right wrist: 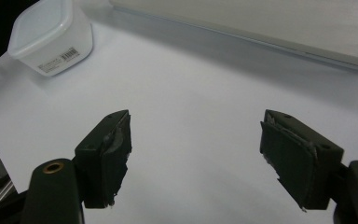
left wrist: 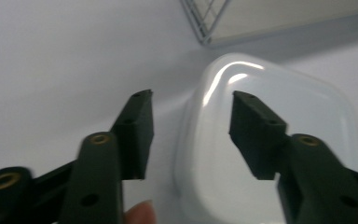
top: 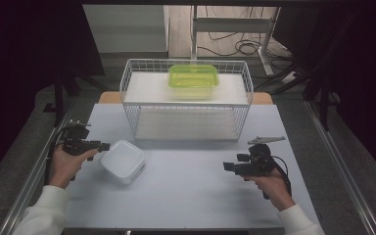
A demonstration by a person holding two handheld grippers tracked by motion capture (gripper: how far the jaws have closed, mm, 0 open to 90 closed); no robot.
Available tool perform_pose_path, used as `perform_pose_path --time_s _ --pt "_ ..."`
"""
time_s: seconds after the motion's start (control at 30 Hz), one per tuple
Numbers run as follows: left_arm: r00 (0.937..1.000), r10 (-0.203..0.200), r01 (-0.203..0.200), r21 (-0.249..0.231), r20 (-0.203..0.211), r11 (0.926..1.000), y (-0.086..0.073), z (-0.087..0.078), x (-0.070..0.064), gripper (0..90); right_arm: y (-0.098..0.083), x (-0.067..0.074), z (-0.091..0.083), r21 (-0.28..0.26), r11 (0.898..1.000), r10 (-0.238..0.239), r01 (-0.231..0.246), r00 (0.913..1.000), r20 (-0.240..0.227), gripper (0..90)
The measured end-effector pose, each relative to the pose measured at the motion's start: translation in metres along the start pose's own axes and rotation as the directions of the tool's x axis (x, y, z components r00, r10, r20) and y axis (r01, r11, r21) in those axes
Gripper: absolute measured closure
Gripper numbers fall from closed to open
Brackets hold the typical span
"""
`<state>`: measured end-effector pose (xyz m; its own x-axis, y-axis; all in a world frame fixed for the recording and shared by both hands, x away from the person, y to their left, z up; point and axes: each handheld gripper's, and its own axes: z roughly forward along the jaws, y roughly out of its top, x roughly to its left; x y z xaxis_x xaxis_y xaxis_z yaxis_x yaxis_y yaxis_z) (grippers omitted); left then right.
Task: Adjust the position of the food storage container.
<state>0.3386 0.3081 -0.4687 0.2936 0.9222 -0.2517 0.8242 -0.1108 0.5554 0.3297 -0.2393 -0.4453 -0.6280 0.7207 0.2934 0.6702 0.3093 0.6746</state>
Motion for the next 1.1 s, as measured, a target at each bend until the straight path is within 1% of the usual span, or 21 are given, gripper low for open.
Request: perform_pose_path --time_s 0.07,0.13,0.2,0.3,0.37,0.4,0.5,0.53,0.57,0.63,0.73,0.8,0.87,0.9,1.0,1.03,1.1 --pt "0.9997 0.011 -0.010 0.027 -0.022 0.9996 -0.001 0.002 0.005 62.5 0.000 0.000 0.000 0.000 1.000 0.001 -0.001 1.0000 0.002 24.8" --pt "0.9996 0.018 -0.016 0.049 -0.024 0.9986 -0.003 0.004 0.009 71.4 0.000 0.000 0.001 0.003 1.000 -0.001 0.001 1.0000 0.004 24.8" --pt "0.9992 0.024 -0.022 0.066 -0.031 0.9976 -0.004 0.006 0.010 77.8 -0.001 0.000 0.002 0.007 1.000 -0.003 0.003 1.0000 0.004 24.8" --pt "0.9992 0.030 -0.028 0.082 -0.028 0.9962 -0.006 0.010 0.011 84.3 -0.001 0.000 0.004 0.013 1.000 -0.006 0.006 1.0000 0.001 24.7" --pt "0.9990 0.039 -0.036 0.097 -0.021 0.9946 -0.007 0.013 0.011 86.9 -0.001 0.000 0.004 0.016 1.000 -0.006 0.006 1.0000 0.000 24.7" --pt "0.9988 0.047 -0.045 0.108 -0.016 0.9931 -0.008 0.014 0.012 88.0 -0.001 0.000 0.004 0.015 1.000 -0.005 0.005 1.0000 0.001 24.8" --pt "0.9988 0.048 -0.048 0.114 0.002 0.9923 -0.009 0.018 0.011 89.4 -0.002 -0.001 0.004 0.019 1.000 -0.004 0.004 1.0000 0.003 24.8" --pt "0.9985 0.054 -0.055 0.122 0.011 0.9910 -0.010 0.018 0.011 89.5 -0.002 -0.001 0.004 0.018 1.000 -0.004 0.004 1.0000 0.005 24.8" --pt "0.9984 0.056 -0.057 0.129 0.011 0.9901 -0.010 0.019 0.010 89.5 -0.002 -0.001 0.004 0.015 1.000 -0.003 0.003 1.0000 0.008 24.8" --pt "0.9984 0.054 -0.055 0.134 0.014 0.9894 -0.010 0.019 0.010 89.6 -0.002 -0.001 0.004 0.007 1.000 -0.001 0.001 0.9999 0.014 24.8" --pt "0.9985 0.044 -0.048 0.136 0.033 0.9895 -0.012 0.018 0.008 89.6 -0.002 -0.001 0.002 -0.001 1.000 0.001 -0.001 0.9999 0.014 24.9" --pt "0.9983 0.043 -0.048 0.135 0.040 0.9896 -0.012 0.018 0.005 89.6 -0.002 -0.001 0.002 -0.002 1.000 0.001 -0.001 0.9999 0.014 25.0" --pt "0.9974 0.050 -0.056 0.138 0.052 0.9889 -0.013 0.019 0.001 89.6 -0.002 0.000 0.003 0.000 1.000 0.000 0.000 0.9999 0.016 25.0" --pt "0.9975 0.042 -0.049 0.132 0.056 0.9900 -0.013 0.019 -0.002 89.6 -0.002 0.000 0.003 0.001 1.000 0.000 0.000 0.9999 0.015 25.0" --pt "0.9961 0.053 -0.061 0.127 0.070 0.9900 -0.014 0.019 -0.008 89.6 -0.001 0.001 0.003 0.004 1.000 -0.003 0.003 0.9999 0.011 25.0" --pt "0.9962 0.048 -0.057 0.121 0.073 0.9910 -0.014 0.019 -0.010 89.6 -0.001 0.001 0.003 0.004 1.000 -0.003 0.003 0.9999 0.010 25.0" --pt "0.9950 0.060 -0.070 0.129 0.080 0.9891 -0.015 0.019 -0.013 89.6 -0.001 0.001 0.003 0.004 1.000 -0.002 0.002 1.0000 0.007 25.0"
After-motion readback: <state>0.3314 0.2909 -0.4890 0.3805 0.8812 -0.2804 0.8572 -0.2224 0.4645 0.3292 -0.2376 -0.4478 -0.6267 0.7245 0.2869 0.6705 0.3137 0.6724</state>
